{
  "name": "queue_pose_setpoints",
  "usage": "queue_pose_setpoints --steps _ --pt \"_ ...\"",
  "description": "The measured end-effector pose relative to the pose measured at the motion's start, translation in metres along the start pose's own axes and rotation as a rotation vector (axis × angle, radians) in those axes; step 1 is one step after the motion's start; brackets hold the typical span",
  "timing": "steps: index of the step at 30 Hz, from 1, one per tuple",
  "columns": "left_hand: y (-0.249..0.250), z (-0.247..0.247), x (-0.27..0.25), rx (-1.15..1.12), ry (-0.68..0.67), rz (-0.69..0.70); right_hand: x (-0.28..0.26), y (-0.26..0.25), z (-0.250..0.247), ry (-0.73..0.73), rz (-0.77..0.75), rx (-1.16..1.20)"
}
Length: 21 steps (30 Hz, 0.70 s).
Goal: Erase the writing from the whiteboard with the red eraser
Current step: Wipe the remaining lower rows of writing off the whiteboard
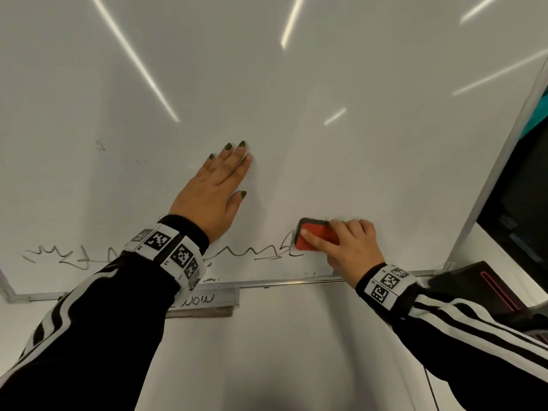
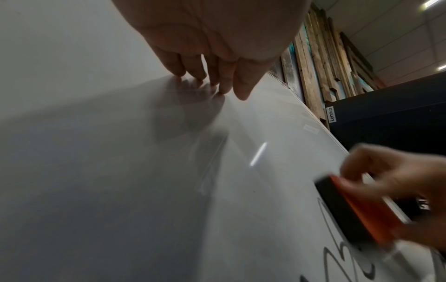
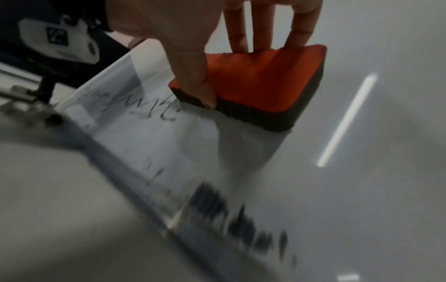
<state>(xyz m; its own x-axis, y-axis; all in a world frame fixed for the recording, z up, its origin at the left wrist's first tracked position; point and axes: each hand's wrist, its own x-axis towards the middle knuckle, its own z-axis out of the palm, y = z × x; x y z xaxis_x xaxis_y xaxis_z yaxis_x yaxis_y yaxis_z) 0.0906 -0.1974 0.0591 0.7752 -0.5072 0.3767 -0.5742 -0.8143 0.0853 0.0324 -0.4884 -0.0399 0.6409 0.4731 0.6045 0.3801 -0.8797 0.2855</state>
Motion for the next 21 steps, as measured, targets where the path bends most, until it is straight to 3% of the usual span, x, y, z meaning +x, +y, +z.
queue_pose_setpoints --steps 3,5,11,18,21 --pt "-0.005 -0.001 -0.006 -0.005 -0.021 -0.004 -0.031 -0.011 0.013 -0.096 -0.172 -0.002" --pt "-0.01 -0.005 -0.011 0.004 -0.017 -0.02 -0.034 -0.013 0.013 -0.121 -0.208 0.003" --pt "-0.017 -0.015 -0.017 0.021 0.027 -0.097 0.025 -0.012 -0.006 0.049 0.044 0.018" --pt "-0.016 -0.014 -0.018 0.032 -0.011 -0.109 -0.011 -0.044 0.014 -0.064 -0.15 0.023" --pt "-0.021 -0.018 -0.021 0.039 0.0 -0.115 -0.019 -0.019 0.005 -0.036 -0.09 0.001"
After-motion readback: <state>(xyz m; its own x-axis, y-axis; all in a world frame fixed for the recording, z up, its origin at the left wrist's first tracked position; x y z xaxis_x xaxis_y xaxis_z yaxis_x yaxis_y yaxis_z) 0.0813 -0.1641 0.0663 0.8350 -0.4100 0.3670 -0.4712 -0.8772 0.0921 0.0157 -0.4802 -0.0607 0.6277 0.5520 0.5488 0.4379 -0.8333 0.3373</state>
